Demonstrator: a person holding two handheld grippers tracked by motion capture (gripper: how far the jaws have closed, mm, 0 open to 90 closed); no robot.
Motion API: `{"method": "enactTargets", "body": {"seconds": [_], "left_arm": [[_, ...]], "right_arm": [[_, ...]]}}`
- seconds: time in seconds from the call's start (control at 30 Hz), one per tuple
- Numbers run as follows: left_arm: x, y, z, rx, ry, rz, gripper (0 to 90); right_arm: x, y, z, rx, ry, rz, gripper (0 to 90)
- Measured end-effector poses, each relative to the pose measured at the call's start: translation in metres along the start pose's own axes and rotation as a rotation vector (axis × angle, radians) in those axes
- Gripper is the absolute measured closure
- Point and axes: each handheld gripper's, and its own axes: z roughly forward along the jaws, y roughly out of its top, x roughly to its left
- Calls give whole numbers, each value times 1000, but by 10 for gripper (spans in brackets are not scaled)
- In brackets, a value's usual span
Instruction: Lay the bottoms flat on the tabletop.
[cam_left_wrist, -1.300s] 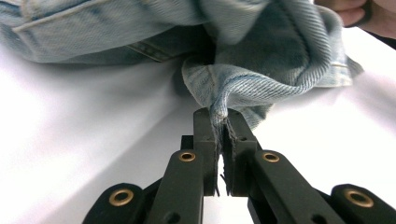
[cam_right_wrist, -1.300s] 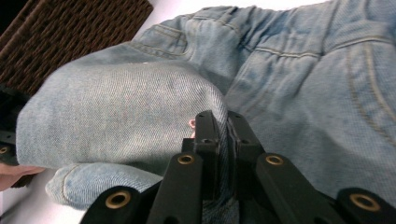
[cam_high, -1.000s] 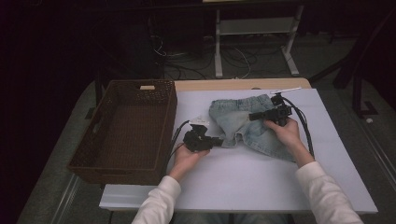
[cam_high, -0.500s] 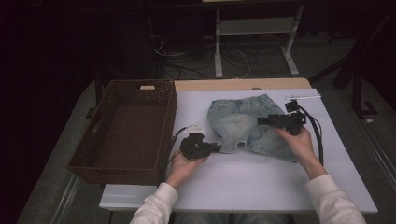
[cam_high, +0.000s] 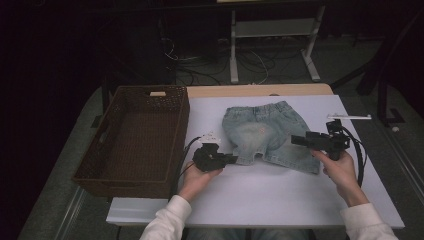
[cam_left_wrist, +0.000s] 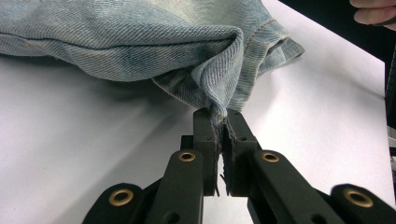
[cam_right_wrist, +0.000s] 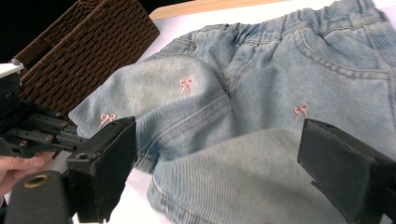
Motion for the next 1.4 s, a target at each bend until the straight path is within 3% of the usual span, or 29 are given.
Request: {"method": "enactTargets", "body": {"seconds": [0.43, 0.9, 1.23, 1.4], "left_arm": [[0, 0, 0, -1, -4, -6, 849], [2, -2, -1, 10, -22, -23, 848], [2, -2, -1, 14, -22, -22, 848], [2, -2, -1, 11, -23, -24, 848]], "right_arm": [[-2, -20, -26, 6, -34, 30, 0], [-15, -46, -39, 71, -122, 58, 0], [-24, -56, -34, 114, -137, 79, 87], [-30, -60, -34, 126, -124, 126, 147]]}}
